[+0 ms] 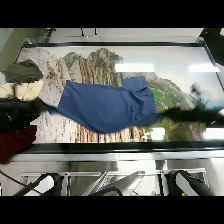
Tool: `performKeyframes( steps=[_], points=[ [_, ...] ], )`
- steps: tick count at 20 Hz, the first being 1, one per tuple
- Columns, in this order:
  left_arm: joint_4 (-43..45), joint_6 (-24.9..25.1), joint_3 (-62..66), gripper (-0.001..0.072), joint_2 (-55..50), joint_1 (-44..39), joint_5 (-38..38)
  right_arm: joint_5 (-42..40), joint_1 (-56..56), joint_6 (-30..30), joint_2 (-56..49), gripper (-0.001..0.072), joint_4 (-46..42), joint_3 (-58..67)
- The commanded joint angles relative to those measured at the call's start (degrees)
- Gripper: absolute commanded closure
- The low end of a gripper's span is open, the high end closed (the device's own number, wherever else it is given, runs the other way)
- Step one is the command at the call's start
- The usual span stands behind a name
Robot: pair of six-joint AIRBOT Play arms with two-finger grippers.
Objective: Fold the shirts.
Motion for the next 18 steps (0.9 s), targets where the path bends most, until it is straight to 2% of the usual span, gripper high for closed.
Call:
performKeyframes(
  steps=[1,3,4,7,11,12,14,16,18],
  points=[
    [-32.3,4.4,11.7,0.0695,7.5,8.6,-3.3,-4.7,0.1,0.1,0.7,0.0696,2.7,27.2],
    [-44.5,4.7,18.4,0.0695,11.3,15.2,-3.1,-9.6,0.1,0.1,0.0,0.0696,1.9,40.9],
    [-47.8,4.8,21.5,0.0695,13.0,18.8,-3.3,-11.8,0.1,0.2,-0.6,0.0696,0.7,47.2],
    [-49.2,3.6,30.6,0.0696,15.1,26.8,-4.2,-15.2,0.1,4.5,-1.8,0.0696,-10.2,61.6],
    [-48.6,0.2,42.0,0.0695,9.1,27.6,-2.9,-20.0,0.1,3.1,-3.0,0.0695,-17.9,66.8],
    [-46.8,-0.9,43.7,0.0695,7.1,27.6,-3.9,-19.1,0.1,3.0,-4.6,0.0695,-18.1,66.8],
    [-36.6,-1.7,43.8,0.0695,4.3,25.5,-5.7,-13.3,0.1,3.1,-10.3,0.0695,-16.1,66.8],
    [-25.9,-1.6,39.0,0.0695,2.5,18.8,-5.7,-6.3,0.3,3.1,-18.3,0.0696,-11.7,65.0],
    [-15.4,-0.9,33.0,0.0695,-0.9,9.1,-5.2,-4.1,0.8,3.5,-24.8,0.0697,-10.3,60.0]
  ],
)
